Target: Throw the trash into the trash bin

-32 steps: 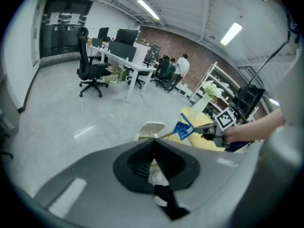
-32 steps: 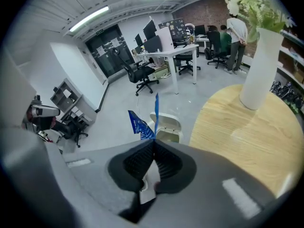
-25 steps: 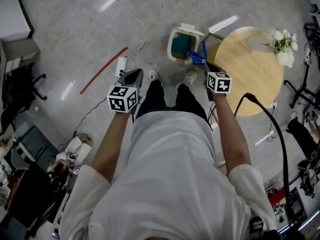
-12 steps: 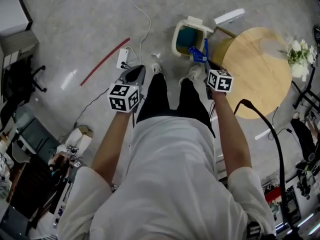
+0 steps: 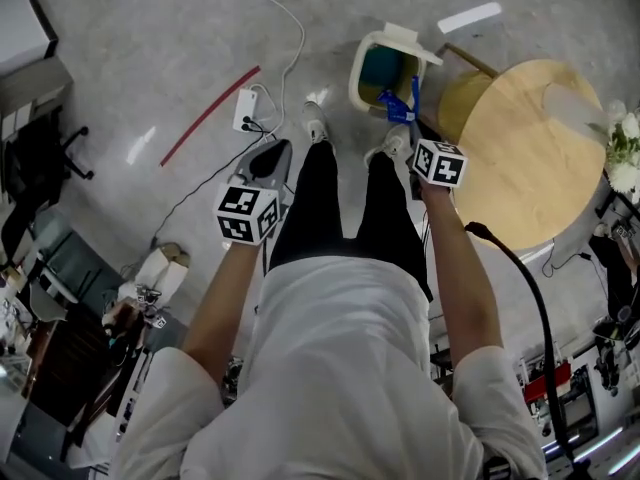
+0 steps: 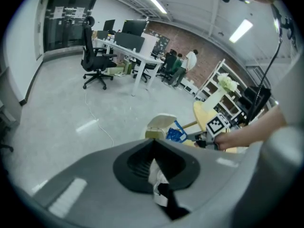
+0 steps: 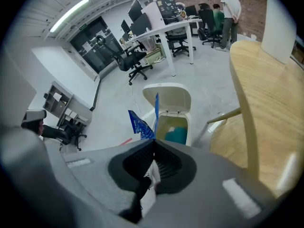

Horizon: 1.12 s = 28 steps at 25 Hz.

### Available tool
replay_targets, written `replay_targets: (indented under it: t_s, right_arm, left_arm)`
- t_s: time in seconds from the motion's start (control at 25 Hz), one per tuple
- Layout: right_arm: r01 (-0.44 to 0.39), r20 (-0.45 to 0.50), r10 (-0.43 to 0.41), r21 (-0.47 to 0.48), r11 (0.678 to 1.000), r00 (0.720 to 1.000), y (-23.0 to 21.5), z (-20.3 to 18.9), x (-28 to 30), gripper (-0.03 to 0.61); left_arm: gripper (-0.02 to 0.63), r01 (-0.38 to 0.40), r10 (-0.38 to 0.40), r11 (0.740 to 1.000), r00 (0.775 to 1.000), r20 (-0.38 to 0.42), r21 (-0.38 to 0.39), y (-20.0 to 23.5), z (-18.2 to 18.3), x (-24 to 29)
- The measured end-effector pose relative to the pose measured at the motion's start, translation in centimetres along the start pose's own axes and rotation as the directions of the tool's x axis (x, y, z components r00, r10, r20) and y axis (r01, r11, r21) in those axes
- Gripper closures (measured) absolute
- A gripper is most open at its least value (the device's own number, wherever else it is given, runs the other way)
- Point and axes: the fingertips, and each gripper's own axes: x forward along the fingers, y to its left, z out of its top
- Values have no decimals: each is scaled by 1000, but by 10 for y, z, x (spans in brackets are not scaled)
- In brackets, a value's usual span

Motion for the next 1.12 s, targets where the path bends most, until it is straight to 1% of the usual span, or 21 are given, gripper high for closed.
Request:
replay_targets:
  t_s: [0.24,0.56,1.12]
  right_arm:
    - [12,-15,-11,33,999,1000,-12,-9,36,575]
    - [32,-29,-30,75,997,999,-34,-20,82,575]
    - [51,-67,-45,87,995,997,-67,-48,156,575]
  left_arm:
    - [611,-10,10,1000,999,-32,9,14,-16,24]
    - [611,-15,16,1000,999,-45,23,30,-30,55]
    - [609,7,-9,999,999,-51,-36,44,-64,109]
